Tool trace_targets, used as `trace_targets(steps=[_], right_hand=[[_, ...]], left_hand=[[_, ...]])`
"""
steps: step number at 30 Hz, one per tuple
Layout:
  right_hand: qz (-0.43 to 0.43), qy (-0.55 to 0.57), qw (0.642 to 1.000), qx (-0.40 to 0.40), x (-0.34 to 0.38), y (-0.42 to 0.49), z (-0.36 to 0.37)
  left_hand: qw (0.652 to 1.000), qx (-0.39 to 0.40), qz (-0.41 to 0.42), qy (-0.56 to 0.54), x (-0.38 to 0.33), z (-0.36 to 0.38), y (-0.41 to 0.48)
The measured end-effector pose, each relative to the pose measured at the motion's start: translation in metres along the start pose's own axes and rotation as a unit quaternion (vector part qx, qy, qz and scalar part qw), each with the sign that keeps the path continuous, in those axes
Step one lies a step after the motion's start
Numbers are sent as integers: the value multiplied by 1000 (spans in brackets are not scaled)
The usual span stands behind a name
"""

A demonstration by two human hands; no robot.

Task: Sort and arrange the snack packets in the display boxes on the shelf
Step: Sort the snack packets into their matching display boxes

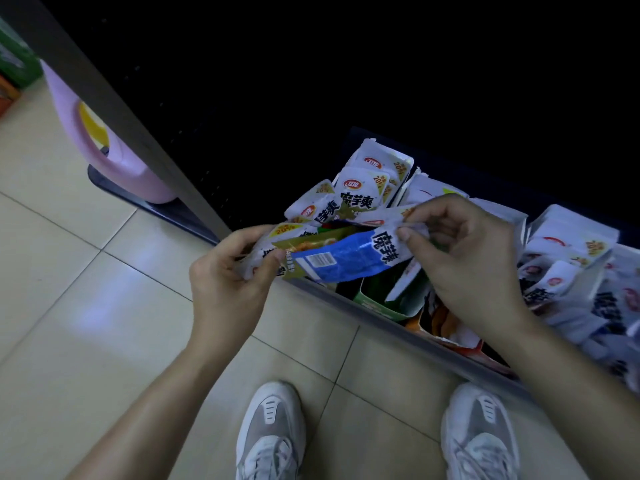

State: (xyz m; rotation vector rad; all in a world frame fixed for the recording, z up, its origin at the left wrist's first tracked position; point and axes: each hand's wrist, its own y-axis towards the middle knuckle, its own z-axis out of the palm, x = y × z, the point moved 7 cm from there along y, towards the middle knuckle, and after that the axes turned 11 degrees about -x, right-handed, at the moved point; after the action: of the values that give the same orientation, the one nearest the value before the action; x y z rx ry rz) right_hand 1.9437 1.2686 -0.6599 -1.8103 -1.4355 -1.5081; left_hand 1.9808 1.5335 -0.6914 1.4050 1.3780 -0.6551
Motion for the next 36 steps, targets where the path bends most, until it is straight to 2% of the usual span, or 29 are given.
trace_targets(steps=[4,12,18,21,26,31,36], right_hand=[[-1,-13,1000,-21,1,-5,-11],[2,-7,998,-69,-3,-9,-21],[30,3,996,-89,-7,-5,-29],[33,-25,994,-97,-9,-4,-31],[36,-41,989,-138,-11,-7,-42],[35,-55,986,-154,-9,-7,-53],[58,-59,986,-145,-10,-10,-60]], left_hand=[[998,5,-66,-20,13,1,3],[993,50,-97,-44,9,18,6],[993,-6,-114,-34,2,24,12],[997,-19,-74,2,-8,31,22],[994,-45,79,64,-45,41,51],[991,-50,108,53,-61,44,72],[982,-145,119,-17,-83,26,70]])
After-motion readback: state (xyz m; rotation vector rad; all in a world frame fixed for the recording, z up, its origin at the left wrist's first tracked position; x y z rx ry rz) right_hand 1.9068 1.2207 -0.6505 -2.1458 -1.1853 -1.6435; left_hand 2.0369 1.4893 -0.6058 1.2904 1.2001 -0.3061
